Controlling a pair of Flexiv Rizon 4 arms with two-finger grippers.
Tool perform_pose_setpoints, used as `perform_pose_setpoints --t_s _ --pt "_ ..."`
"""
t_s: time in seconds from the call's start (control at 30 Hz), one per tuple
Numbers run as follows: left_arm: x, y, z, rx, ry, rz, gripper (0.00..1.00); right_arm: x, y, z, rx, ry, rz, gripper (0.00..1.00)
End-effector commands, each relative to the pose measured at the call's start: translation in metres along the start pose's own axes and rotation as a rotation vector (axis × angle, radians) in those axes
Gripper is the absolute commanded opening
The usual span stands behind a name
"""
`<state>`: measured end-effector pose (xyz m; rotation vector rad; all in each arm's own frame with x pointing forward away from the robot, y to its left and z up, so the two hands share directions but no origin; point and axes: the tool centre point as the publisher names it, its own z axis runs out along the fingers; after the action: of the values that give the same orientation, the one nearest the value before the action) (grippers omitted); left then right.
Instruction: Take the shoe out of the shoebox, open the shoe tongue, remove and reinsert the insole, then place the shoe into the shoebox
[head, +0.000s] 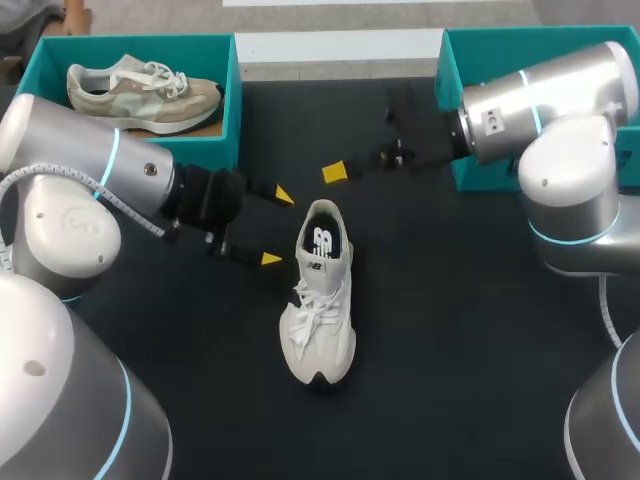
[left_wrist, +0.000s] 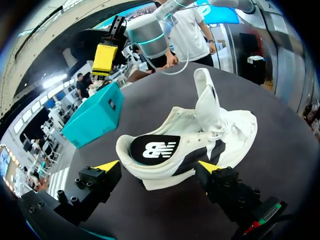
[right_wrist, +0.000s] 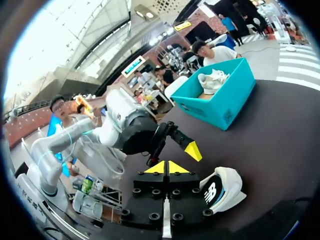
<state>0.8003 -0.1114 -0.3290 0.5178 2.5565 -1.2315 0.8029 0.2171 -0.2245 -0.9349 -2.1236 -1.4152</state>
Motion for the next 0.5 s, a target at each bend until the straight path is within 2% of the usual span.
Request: perform_pose_setpoints --t_s 0.03,0.3,0.4,0.47,0.5 --pt "-0.002 -0.008 -0.033 0.015 0.047 0.064 1.00 0.008 -0.002 0.003 0.029 -0.142 0.023 0.00" --pt "-0.014 -0.005 -0.067 -0.023 0.067 0.136 1.00 0.008 -0.002 0.003 0.029 -0.142 0.023 0.00" --pt "-0.022 -0.002 -0.079 -0.050 0.040 0.139 1.00 0.008 -0.002 0.003 0.029 -0.142 0.023 0.00" --pt "-0.026 -0.001 -0.087 -0.056 0.019 0.137 1.00 0.001 -0.005 0.006 -0.037 -0.222 0.061 0.00" --pt "-0.028 0.000 -0.092 -0.048 0.015 0.138 1.00 -0.001 -0.007 0.007 -0.024 -0.287 0.086 0.00"
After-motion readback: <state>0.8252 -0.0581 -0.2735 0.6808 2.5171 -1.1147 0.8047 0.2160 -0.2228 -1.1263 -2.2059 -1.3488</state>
